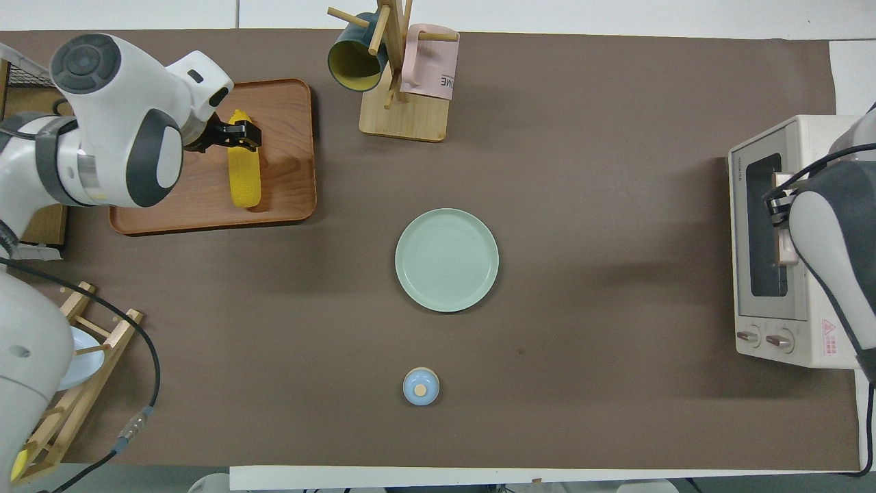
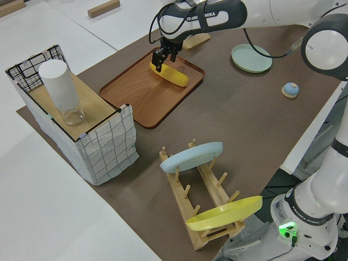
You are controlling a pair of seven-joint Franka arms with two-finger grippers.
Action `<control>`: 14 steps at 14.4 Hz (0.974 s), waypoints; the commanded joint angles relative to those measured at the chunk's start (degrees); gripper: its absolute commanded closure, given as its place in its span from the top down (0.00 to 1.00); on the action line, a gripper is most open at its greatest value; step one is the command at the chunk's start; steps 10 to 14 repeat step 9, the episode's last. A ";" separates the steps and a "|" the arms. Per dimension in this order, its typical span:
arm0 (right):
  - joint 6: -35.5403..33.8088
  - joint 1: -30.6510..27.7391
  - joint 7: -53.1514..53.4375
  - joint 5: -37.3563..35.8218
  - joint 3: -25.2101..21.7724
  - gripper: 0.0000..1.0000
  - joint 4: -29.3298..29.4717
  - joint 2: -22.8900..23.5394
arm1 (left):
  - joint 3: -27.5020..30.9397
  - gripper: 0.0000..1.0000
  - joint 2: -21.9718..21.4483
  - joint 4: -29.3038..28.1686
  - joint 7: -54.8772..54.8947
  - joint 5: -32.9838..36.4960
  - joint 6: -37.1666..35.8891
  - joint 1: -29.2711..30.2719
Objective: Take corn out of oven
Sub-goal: 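Carry the yellow corn onto the wooden tray with the left gripper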
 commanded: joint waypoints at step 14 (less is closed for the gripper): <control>-21.21 -0.98 0.41 6.66 0.18 1.00 18.02 -0.46 | 7.12 1.00 -20.49 2.24 3.77 2.08 -26.93 0.15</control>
